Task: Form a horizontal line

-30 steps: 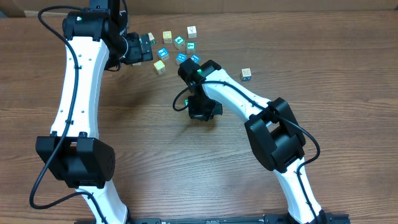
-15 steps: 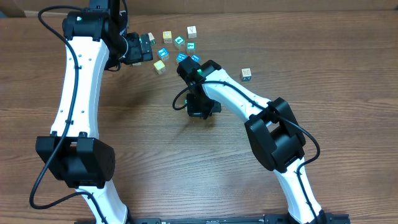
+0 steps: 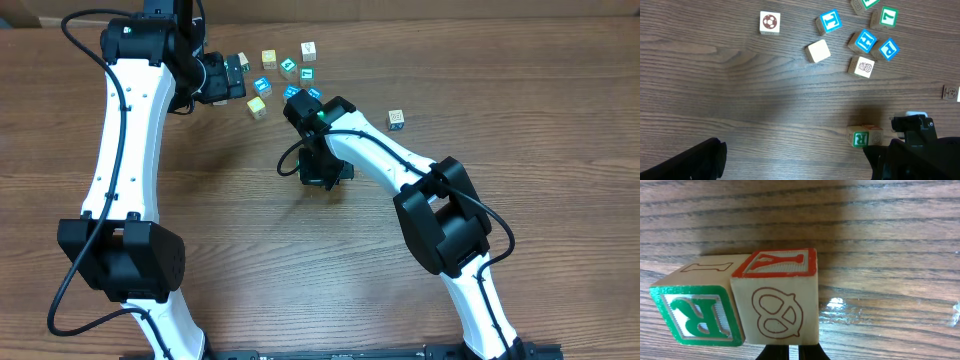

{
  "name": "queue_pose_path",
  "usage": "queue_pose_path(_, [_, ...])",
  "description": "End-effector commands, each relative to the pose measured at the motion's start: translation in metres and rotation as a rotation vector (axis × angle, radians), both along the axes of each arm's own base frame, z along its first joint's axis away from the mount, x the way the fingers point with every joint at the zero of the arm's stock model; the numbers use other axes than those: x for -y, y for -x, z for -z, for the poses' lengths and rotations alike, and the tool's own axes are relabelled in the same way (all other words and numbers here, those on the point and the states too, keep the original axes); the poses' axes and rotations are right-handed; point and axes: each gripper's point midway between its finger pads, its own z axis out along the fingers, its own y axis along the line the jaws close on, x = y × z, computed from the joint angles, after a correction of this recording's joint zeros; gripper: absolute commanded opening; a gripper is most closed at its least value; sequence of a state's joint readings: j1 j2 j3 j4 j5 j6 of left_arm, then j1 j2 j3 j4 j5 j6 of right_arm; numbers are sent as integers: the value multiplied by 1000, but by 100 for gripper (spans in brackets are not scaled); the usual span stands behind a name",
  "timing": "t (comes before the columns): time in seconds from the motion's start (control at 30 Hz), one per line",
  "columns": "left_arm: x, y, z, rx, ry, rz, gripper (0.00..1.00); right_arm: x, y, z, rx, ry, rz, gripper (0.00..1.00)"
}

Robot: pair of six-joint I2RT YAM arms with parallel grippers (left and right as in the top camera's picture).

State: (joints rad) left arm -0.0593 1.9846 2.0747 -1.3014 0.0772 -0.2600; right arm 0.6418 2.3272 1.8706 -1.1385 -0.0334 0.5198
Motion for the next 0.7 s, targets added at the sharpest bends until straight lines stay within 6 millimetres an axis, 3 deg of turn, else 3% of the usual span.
queue_pose_path(0.0, [2, -1, 0, 1, -3, -5, 100, 1, -4, -14, 34, -9, 0, 4])
queue_pose_path(0.27, [2, -1, 0, 1, -3, -5, 100, 22, 12, -14, -22, 85, -1, 4])
queue_pose_path(0.4, [2, -1, 0, 1, -3, -5, 100, 39, 0, -14, 19, 143, 26, 4])
queue_pose_path(0.67, [2, -1, 0, 1, -3, -5, 100, 46, -33, -15, 94, 88, 86, 4])
